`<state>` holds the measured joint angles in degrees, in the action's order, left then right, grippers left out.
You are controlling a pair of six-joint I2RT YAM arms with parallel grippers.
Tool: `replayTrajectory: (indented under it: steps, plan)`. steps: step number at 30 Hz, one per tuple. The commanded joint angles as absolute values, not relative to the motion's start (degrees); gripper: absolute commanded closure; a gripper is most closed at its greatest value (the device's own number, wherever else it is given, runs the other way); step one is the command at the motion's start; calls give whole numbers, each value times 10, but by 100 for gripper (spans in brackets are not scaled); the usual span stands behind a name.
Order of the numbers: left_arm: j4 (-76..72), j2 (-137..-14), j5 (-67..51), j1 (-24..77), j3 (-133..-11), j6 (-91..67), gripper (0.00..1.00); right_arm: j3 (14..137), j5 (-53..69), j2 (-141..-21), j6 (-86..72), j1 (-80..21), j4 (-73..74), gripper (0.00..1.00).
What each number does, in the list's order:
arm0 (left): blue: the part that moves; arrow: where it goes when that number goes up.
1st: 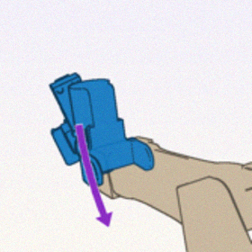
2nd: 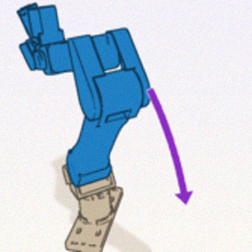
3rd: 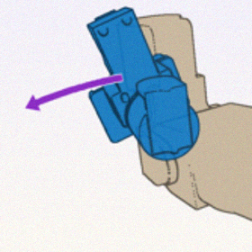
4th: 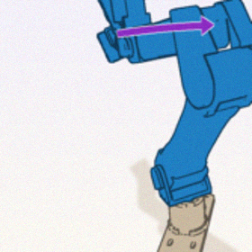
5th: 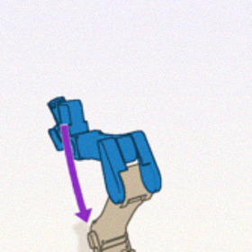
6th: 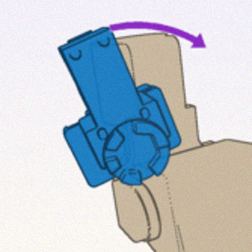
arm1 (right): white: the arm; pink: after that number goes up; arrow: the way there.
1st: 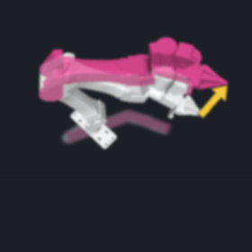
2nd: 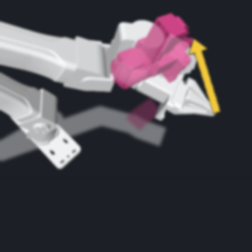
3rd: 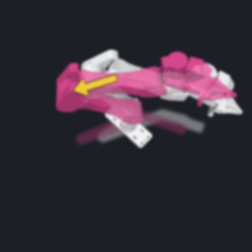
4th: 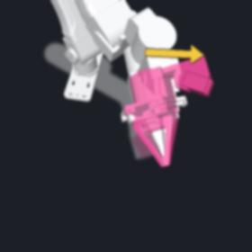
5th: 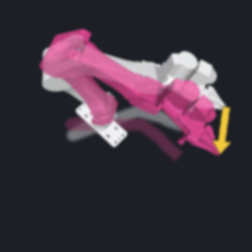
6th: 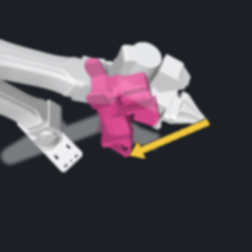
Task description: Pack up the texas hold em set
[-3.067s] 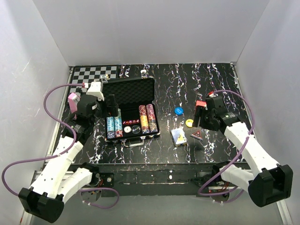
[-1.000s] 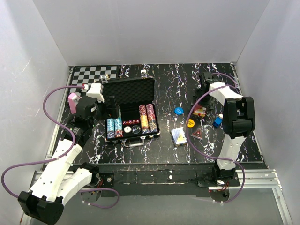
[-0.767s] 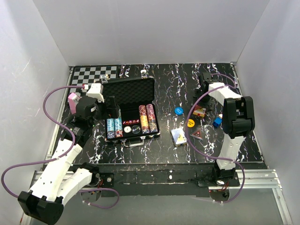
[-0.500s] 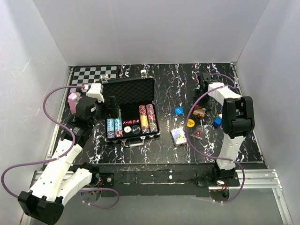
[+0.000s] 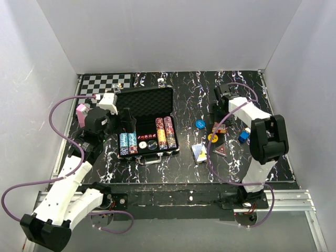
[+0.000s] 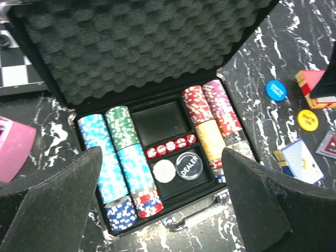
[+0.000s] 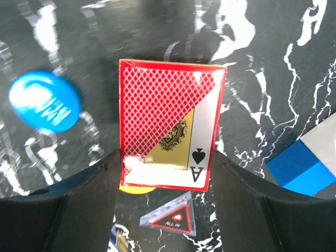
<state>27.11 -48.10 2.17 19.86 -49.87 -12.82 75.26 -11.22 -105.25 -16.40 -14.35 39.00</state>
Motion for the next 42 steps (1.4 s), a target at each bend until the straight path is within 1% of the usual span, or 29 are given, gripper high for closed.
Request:
replayTrajectory:
  steps: [1, 9, 15, 20, 24, 29, 34, 37, 38, 41, 42]
  plan:
    - [257, -503, -58, 196, -505, -147, 2, 738, -108, -960, -113, -186, 374, 56]
    - [255, -555, -198, 196, -533, -255, 2, 671, -39, -858, -62, -242, 310, 55]
    - [230, -584, -279, 197, -512, -327, 2, 620, 12, -803, -50, -317, 251, 55]
    - [198, -609, -331, 197, -483, -373, 2, 598, 31, -778, -48, -375, 205, 55]
    - [174, -633, -359, 197, -463, -396, 2, 601, 33, -799, -47, -405, 188, 55]
    - [178, -630, -352, 197, -457, -388, 2, 607, 13, -873, -62, -424, 205, 55]
    - [193, -621, -338, 197, -459, -374, 2, 591, 3, -919, -82, -458, 171, 55]
    - [199, -621, -338, 197, -461, -370, 2, 598, -26, -939, -100, -468, 170, 53]
    - [200, -621, -338, 197, -461, -369, 2, 599, -34, -944, -105, -469, 170, 49]
    - [201, -621, -338, 197, -463, -366, 2, 598, -51, -950, -118, -469, 166, 35]
    - [201, -620, -338, 197, -464, -366, 2, 597, -50, -951, -123, -470, 165, 32]
